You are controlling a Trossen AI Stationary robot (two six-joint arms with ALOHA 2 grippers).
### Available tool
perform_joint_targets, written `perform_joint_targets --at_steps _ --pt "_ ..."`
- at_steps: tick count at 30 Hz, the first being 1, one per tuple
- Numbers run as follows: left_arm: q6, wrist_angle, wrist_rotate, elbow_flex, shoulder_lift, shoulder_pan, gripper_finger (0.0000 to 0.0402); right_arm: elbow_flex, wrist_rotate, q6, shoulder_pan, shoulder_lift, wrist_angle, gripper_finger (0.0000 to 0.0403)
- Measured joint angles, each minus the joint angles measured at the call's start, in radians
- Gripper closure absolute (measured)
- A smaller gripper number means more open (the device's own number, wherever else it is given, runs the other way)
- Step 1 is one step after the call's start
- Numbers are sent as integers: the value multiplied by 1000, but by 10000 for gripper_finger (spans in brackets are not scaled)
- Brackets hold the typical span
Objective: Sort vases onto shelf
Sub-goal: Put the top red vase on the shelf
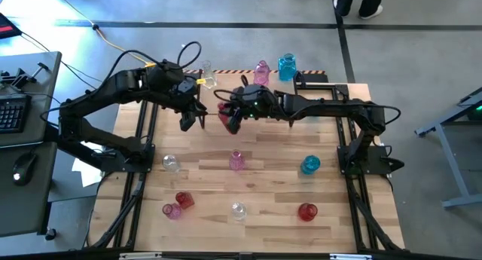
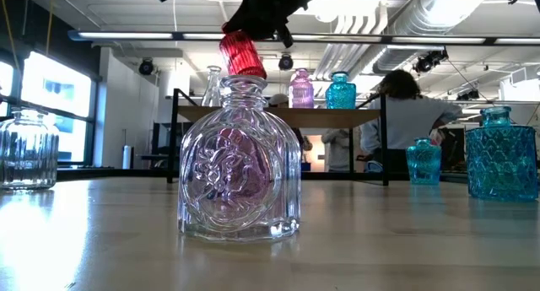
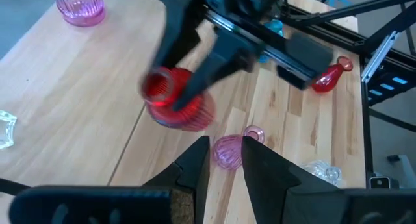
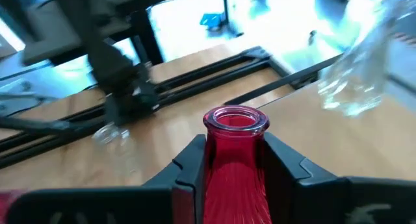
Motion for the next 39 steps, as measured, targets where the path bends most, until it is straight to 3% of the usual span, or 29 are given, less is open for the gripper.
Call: perform_joint_targets --at_steps 7,19,39 --pt "17 -1 -2 0 1 0 321 1 79 -67 -38 -1 49 322" --pt "17 -7 -75 0 1 30 321 2 53 -96 -104 -14 93 322" --pt "15 -46 -76 0 1 169 321 2 23 -202 -117 -250 -15 322"
